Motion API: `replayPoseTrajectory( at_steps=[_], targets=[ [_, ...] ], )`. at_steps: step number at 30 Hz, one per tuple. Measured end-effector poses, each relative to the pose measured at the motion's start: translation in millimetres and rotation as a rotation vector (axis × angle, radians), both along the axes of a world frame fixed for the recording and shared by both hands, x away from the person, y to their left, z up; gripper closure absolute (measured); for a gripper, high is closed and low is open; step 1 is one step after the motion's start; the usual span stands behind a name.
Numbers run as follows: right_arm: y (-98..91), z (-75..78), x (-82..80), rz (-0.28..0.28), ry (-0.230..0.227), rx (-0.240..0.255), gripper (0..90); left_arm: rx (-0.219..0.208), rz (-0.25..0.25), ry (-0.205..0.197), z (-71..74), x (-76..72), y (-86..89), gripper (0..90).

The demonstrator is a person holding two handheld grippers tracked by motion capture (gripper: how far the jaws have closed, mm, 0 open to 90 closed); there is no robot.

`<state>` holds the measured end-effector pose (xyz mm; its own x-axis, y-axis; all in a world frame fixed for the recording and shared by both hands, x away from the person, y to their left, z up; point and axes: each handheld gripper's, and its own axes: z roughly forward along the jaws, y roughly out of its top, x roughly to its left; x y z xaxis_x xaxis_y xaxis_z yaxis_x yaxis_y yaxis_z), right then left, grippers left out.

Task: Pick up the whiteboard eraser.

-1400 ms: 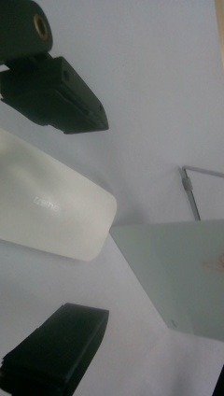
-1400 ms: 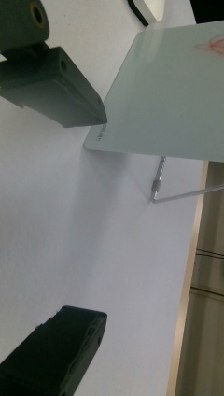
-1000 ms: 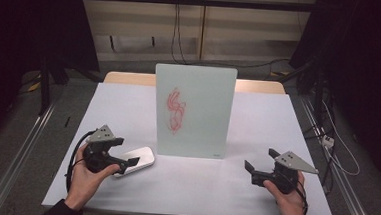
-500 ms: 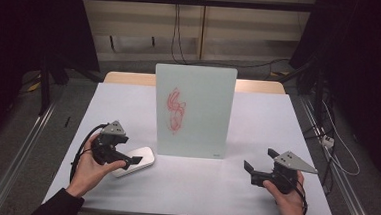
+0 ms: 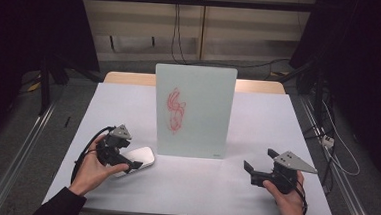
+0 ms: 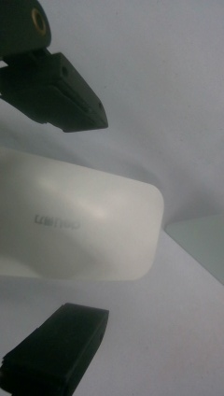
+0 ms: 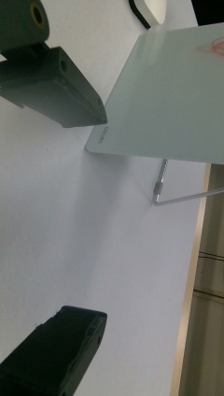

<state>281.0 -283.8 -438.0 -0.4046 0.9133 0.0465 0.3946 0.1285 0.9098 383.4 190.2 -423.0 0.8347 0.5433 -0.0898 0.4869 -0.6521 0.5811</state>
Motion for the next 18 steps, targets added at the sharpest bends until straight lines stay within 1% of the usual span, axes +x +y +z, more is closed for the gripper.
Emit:
replayPoseTrajectory(
  at_steps=[1, 3, 5, 6, 8, 11, 13, 14, 16, 17, 18],
  targets=[
    [0.0, 0.0, 0.0, 0.0, 0.0, 0.0, 5.2, 0.012, -0.015, 0.005, -1.1, 1.2, 0.8, 9.4],
    [0.1, 0.0, 0.0, 0.0, 0.001, -0.001, 5.2, 0.035, -0.021, -0.002, -4.0, 2.0, 0.6, 13.5],
    [0.2, 0.0, 0.0, -0.001, 0.002, -0.004, 5.2, 0.033, -0.018, 0.004, -6.3, 2.4, -0.1, 14.2],
    [0.4, 0.0, -0.1, 0.0, 0.003, -0.007, 5.2, 0.032, -0.028, 0.006, -6.6, 2.7, -0.5, 14.3],
    [0.6, 0.0, -0.2, 0.001, 0.003, -0.008, 5.3, 0.034, -0.042, 0.011, -7.4, 2.5, -1.7, 18.0],
    [0.8, 0.0, -0.1, 0.003, 0.005, -0.007, 5.3, 0.048, -0.061, 0.022, -9.7, 2.5, -4.3, 19.3],
    [0.7, 0.1, -0.2, 0.002, 0.004, -0.005, 5.3, 0.054, -0.063, 0.027, -11.7, 2.1, -6.3, 19.9],
    [0.6, 0.1, -0.2, 0.002, 0.004, -0.006, 5.3, 0.064, -0.071, 0.024, -11.9, 2.3, -6.5, 20.5],
    [0.5, 0.1, -0.3, 0.002, 0.005, -0.005, 5.3, 0.062, -0.072, 0.03, -12.4, 1.8, -7.3, 23.4],
    [0.5, 0.1, -0.3, 0.002, 0.005, -0.005, 5.3, 0.072, -0.075, 0.031, -12.3, 1.7, -7.4, 24.9],
    [0.6, 0.1, -0.3, 0.002, 0.005, -0.007, 5.3, 0.077, -0.075, 0.024, -12.4, 1.5, -7.2, 25.7]
  ],
)
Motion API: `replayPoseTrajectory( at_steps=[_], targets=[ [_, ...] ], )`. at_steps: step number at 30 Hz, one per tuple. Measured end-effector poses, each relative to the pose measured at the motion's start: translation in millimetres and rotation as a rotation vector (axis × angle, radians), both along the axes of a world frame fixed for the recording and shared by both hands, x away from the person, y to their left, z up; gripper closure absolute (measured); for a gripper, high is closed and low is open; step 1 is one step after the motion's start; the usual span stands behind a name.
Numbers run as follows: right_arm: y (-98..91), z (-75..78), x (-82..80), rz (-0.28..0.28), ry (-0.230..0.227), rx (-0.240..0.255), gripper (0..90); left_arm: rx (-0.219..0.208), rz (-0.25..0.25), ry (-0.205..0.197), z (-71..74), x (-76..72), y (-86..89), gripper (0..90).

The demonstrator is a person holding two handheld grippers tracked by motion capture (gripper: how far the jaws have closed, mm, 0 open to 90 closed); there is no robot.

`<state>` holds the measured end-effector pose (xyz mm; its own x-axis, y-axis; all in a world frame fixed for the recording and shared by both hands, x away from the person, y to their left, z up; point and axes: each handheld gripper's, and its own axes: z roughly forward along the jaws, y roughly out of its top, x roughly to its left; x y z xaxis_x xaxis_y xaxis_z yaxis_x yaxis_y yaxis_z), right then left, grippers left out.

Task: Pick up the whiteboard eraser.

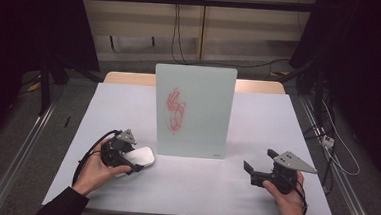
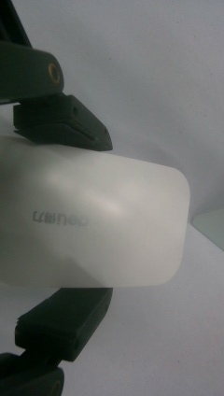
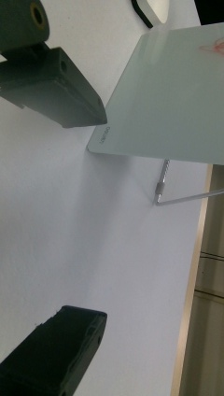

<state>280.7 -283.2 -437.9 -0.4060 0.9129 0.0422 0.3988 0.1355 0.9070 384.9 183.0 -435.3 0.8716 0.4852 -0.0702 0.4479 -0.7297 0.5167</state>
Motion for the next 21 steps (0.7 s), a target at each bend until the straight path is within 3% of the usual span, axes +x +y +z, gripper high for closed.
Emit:
replayPoseTrajectory(
  at_steps=[5, 13, 21],
  targets=[
    [-0.1, 0.0, 0.0, 0.001, 0.002, 0.003, 5.4, 0.012, -0.015, -0.001, 0.4, 0.5, 0.8, 27.4],
    [0.0, 0.0, 0.1, 0.0, 0.003, 0.002, 5.4, -0.009, -0.003, 0.013, -0.8, 0.5, 2.0, 27.5],
    [-0.1, 0.1, 0.0, 0.0, 0.003, 0.003, 5.4, 0.011, -0.023, 0.001, 1.2, -1.3, 1.7, 29.4]
  ],
)
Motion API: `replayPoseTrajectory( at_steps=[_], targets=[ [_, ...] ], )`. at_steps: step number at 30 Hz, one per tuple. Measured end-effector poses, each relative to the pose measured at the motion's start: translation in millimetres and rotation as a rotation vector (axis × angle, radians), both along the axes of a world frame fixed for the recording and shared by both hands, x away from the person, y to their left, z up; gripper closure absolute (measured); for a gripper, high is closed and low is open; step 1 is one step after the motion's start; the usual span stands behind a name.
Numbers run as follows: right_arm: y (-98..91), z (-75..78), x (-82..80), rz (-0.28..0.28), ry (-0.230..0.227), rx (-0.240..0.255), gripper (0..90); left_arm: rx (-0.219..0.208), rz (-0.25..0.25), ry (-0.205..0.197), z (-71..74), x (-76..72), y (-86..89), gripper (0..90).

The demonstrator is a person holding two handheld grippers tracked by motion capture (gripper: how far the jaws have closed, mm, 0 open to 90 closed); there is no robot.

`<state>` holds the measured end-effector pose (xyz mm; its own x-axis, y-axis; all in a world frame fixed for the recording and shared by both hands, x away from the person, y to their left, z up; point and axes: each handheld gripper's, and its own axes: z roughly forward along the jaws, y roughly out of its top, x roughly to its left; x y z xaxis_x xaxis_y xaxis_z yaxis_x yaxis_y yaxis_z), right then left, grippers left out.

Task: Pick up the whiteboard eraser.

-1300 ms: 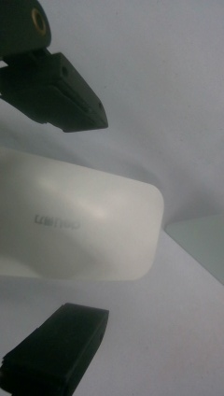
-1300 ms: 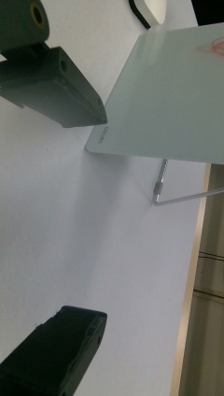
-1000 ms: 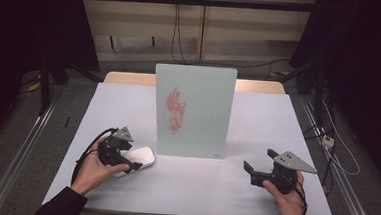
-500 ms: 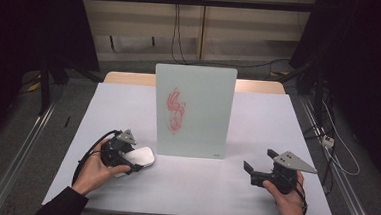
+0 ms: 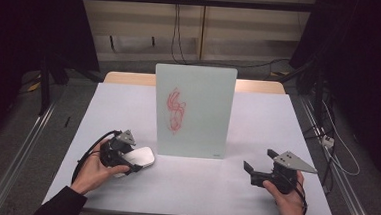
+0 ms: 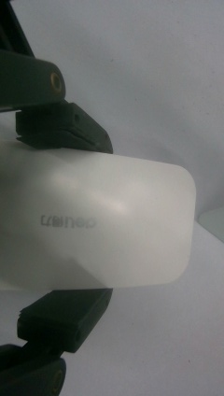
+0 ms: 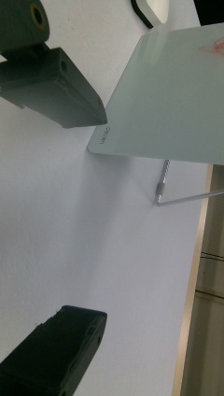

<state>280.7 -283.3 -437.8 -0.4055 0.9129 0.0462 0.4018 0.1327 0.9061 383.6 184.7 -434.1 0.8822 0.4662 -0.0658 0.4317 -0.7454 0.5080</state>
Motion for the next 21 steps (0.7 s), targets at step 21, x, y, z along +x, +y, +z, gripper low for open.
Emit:
replayPoseTrajectory(
  at_steps=[21],
  targets=[
    [0.2, 0.0, 0.7, -0.001, 0.002, 0.003, 5.4, -0.063, 0.043, -0.041, 5.1, -5.1, 4.4, 30.7]
  ],
)
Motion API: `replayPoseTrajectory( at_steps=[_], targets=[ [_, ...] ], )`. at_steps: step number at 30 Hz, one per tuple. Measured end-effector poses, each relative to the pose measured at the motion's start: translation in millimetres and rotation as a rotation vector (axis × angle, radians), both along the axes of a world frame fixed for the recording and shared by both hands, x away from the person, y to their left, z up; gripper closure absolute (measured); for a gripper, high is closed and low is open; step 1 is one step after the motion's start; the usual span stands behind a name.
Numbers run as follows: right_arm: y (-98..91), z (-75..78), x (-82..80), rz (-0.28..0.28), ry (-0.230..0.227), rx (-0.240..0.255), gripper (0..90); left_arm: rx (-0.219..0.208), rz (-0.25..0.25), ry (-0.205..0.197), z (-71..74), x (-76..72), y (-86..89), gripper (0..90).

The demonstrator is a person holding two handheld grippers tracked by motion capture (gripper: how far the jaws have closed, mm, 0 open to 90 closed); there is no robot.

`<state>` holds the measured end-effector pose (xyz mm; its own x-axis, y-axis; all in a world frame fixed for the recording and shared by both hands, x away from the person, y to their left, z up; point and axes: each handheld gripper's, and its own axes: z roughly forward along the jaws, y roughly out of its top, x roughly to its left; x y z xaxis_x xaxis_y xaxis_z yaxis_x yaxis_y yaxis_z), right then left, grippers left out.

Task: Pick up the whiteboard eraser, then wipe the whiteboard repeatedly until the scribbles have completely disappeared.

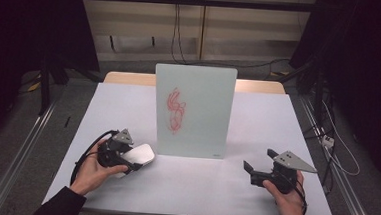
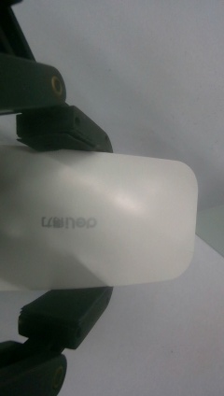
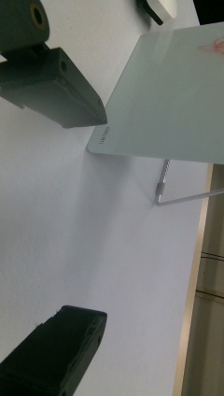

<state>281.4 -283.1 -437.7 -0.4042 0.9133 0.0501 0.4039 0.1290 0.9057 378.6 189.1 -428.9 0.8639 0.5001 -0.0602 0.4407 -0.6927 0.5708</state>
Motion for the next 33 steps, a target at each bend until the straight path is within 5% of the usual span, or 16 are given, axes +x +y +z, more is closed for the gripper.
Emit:
replayPoseTrajectory(
  at_steps=[21, 33],
  targets=[
    [0.9, -0.3, 2.6, -0.001, 0.004, 0.007, 5.5, -0.19, 0.144, -0.151, 18.0, -9.6, 24.6, 30.8],
    [0.5, 0.0, 2.6, 0.001, 0.004, 0.01, 5.5, -0.264, 0.204, -0.219, 25.6, -17.0, 29.7, 30.9]
  ],
)
